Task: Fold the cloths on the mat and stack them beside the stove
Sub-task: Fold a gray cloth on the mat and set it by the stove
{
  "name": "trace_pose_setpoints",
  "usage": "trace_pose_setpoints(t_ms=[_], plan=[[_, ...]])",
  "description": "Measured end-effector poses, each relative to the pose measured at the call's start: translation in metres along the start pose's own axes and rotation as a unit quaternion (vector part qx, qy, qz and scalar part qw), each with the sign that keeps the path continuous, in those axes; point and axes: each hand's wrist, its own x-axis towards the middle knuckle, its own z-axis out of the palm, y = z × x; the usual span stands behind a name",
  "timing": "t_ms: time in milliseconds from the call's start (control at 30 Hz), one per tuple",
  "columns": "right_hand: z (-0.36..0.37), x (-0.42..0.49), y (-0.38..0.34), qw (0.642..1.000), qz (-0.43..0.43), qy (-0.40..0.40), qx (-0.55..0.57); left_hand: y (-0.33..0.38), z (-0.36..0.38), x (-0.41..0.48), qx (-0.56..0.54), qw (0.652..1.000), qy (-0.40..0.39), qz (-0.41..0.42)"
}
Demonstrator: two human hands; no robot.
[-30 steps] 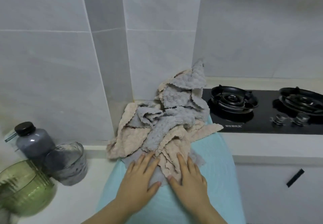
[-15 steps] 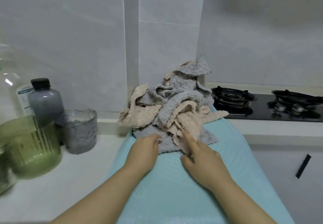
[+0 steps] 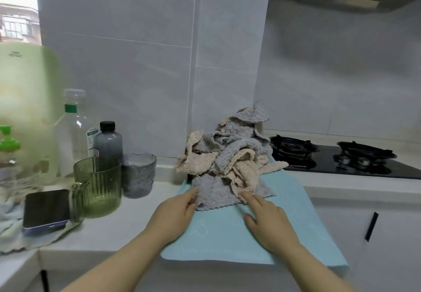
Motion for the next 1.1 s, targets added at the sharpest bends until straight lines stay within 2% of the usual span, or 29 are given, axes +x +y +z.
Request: trace_pose_setpoints(t_ms=[233, 300, 400, 533, 600, 667, 733, 800, 867, 933, 1000, 1067, 1100], plan=[[0.004, 0.012, 0.007, 0.999, 0.018, -0.026, 0.014, 0.025, 0.015, 0.033, 0.199, 0.979, -0.048, 0.016], [0.006, 0.011, 0.009, 0.999, 0.021, -0.023, 0.021, 0.028, 0.025, 0.036, 0.201, 0.979, -0.041, -0.008], [0.007, 0.011, 0.011, 0.999, 0.022, -0.01, 0.049, 0.022, 0.032, 0.038, 0.134, 0.991, -0.003, -0.028], [0.007, 0.01, 0.012, 0.993, 0.023, 0.02, 0.111, 0.018, 0.034, 0.036, 0.052, 0.996, 0.066, 0.034], [0.006, 0.008, 0.012, 0.989, 0.024, 0.035, 0.14, 0.018, 0.033, 0.033, 0.004, 0.991, 0.115, 0.075], [0.005, 0.006, 0.012, 0.981, 0.031, 0.065, 0.18, 0.024, 0.025, 0.026, -0.109, 0.984, 0.117, 0.073], [0.005, 0.004, 0.015, 0.972, 0.035, 0.097, 0.21, 0.03, 0.019, 0.017, -0.227, 0.964, 0.123, 0.059], [0.006, 0.003, 0.017, 0.963, 0.045, 0.128, 0.233, 0.03, 0.017, 0.015, -0.28, 0.946, 0.16, 0.042], [0.006, 0.002, 0.017, 0.954, 0.061, 0.149, 0.251, 0.029, 0.016, 0.015, -0.288, 0.944, 0.157, 0.023], [0.006, 0.002, 0.017, 0.952, 0.072, 0.16, 0.251, 0.032, 0.015, 0.017, -0.211, 0.968, 0.135, -0.006], [0.004, 0.001, 0.016, 0.958, 0.059, 0.163, 0.23, 0.032, 0.018, 0.018, -0.032, 0.994, 0.107, -0.006], [0.003, 0.0, 0.015, 0.975, 0.016, 0.131, 0.178, 0.027, 0.028, 0.022, 0.085, 0.993, 0.07, 0.032], [0.003, 0.0, 0.013, 0.984, -0.006, 0.099, 0.145, 0.026, 0.031, 0.025, 0.108, 0.993, 0.037, 0.029]])
